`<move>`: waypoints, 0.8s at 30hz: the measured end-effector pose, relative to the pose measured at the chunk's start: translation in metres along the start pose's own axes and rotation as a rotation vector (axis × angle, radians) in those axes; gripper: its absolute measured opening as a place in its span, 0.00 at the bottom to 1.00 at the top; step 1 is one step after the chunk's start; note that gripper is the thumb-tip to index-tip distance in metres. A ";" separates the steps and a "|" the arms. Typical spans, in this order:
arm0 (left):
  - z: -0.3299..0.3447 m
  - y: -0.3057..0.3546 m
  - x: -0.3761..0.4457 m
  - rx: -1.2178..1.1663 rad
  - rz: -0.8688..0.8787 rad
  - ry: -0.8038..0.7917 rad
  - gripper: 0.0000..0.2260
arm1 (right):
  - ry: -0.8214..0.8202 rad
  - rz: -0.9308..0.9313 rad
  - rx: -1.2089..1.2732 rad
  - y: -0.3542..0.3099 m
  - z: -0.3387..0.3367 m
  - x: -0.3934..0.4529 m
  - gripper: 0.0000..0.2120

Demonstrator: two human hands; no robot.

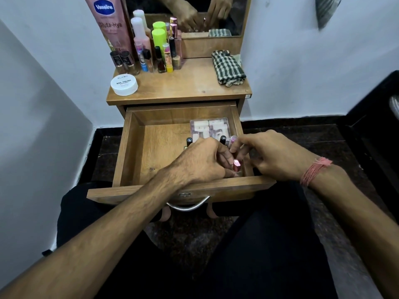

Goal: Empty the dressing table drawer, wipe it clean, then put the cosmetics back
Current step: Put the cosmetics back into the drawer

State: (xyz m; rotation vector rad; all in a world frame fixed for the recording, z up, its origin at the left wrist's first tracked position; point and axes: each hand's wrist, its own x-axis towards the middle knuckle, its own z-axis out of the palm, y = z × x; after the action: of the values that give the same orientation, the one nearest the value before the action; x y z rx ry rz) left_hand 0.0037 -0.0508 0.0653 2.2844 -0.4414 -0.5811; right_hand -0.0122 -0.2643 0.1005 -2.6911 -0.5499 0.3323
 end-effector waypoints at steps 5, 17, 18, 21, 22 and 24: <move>0.000 -0.005 0.001 -0.067 0.021 -0.034 0.07 | -0.031 -0.009 -0.010 -0.002 -0.003 0.000 0.26; -0.019 -0.022 0.007 -0.151 0.008 -0.098 0.14 | -0.091 -0.033 -0.020 -0.006 -0.012 0.018 0.27; -0.027 -0.023 0.005 -0.165 0.013 -0.054 0.15 | -0.068 -0.051 -0.025 -0.005 -0.014 0.022 0.26; -0.062 -0.019 0.001 -0.126 0.045 0.216 0.12 | 0.070 -0.119 -0.006 -0.013 -0.022 0.041 0.28; -0.075 -0.016 0.001 -0.125 0.049 0.343 0.10 | 0.143 -0.147 0.013 -0.018 -0.026 0.050 0.29; -0.102 -0.014 0.003 -0.128 0.073 0.622 0.07 | 0.270 -0.187 0.059 -0.030 -0.036 0.072 0.28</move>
State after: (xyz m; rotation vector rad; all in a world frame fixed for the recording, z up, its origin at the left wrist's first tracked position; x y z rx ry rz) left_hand 0.0618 0.0154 0.1192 2.1714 -0.1703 0.1454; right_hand 0.0527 -0.2196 0.1338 -2.5454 -0.6890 -0.0646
